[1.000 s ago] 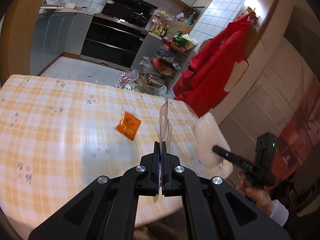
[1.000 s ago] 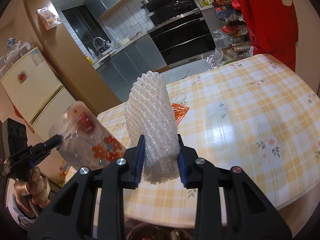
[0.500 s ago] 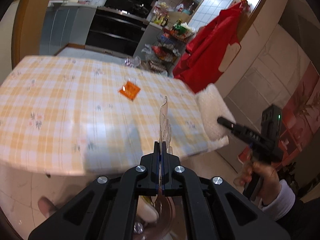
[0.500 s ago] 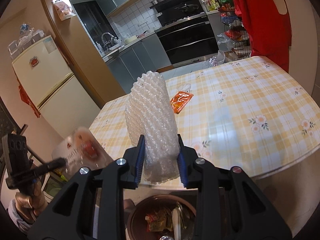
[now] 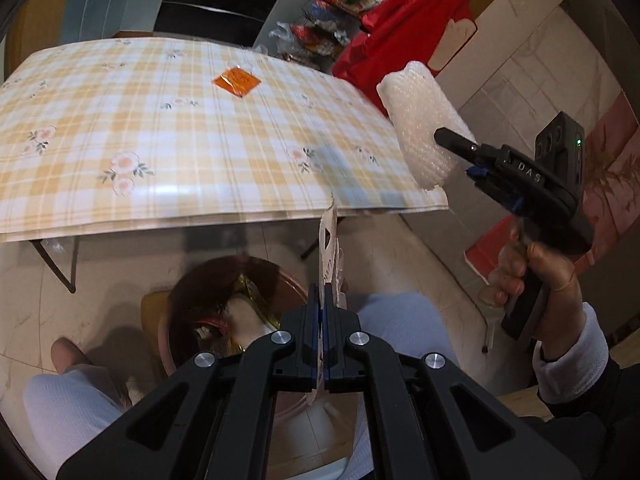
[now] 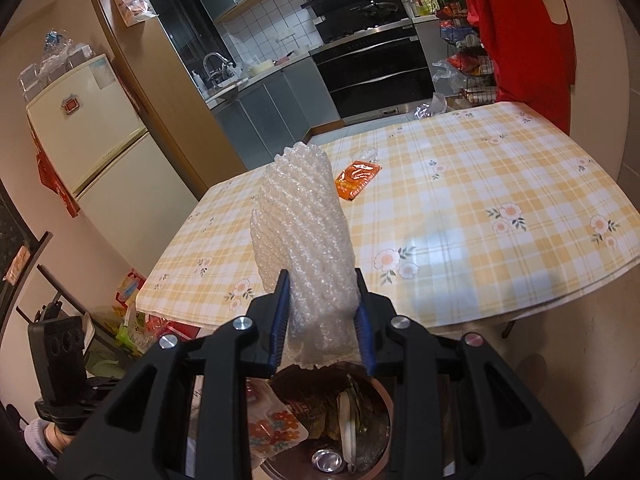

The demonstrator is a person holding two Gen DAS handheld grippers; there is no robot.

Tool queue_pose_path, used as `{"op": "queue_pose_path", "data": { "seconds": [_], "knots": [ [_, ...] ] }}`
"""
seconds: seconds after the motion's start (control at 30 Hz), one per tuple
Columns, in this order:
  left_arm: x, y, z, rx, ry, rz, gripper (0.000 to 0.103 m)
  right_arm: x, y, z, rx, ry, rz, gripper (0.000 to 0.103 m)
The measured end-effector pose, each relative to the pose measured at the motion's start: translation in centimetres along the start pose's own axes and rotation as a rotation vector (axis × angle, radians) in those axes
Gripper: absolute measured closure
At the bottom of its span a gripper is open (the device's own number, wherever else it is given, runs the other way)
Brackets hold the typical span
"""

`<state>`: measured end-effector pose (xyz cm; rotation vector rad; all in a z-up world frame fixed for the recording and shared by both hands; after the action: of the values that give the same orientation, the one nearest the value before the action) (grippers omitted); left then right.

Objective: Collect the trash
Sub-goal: 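Carry the clear packet over the bin and open the left gripper, then lower the bubble wrap into the bin and open the right gripper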

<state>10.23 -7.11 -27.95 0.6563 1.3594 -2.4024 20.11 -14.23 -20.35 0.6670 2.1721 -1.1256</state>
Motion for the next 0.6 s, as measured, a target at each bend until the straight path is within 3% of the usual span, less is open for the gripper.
{"op": "queue_pose_path", "data": {
  "seconds": [0.1,0.17,0.2,0.23,0.37,0.47,0.6],
  "knots": [
    [0.5,0.9,-0.1,0.010,-0.010,-0.029,0.100,0.4,-0.1,0.2,0.004,0.005,-0.003,0.071],
    [0.6,1.5,-0.7,-0.002,-0.028,-0.045,0.078,0.6,-0.1,0.3,0.005,0.006,-0.008,0.071],
    [0.6,1.6,-1.1,-0.010,-0.043,-0.038,0.043,0.7,-0.1,0.3,0.006,0.005,-0.011,0.071],
    [0.3,1.2,-1.7,-0.027,-0.064,-0.006,0.030,0.9,0.0,0.3,0.006,0.003,-0.015,0.071],
    [-1.2,-1.0,-3.5,-0.124,-0.069,0.104,0.025,2.3,0.5,0.1,0.010,-0.021,-0.052,0.071],
    [-2.3,-3.1,-4.5,-0.222,-0.052,0.200,0.012,3.5,1.2,-0.1,0.004,-0.029,-0.088,0.071],
    [-3.2,-4.8,-5.5,-0.307,-0.052,0.260,0.007,5.4,2.3,-0.5,-0.015,-0.031,-0.145,0.071]
  ]
}}
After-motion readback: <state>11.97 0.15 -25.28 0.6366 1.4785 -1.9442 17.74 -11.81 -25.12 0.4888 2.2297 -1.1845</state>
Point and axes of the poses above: each gripper's, at about its wrist camera, not at the fingertips, and y roughly the way its jaws point, z to its right, x to its underside, the point moved 10 cm from there along y, roughly the way its jaws point, and after that the axes turned 4 degrees about -x, right-handed, at the moved point
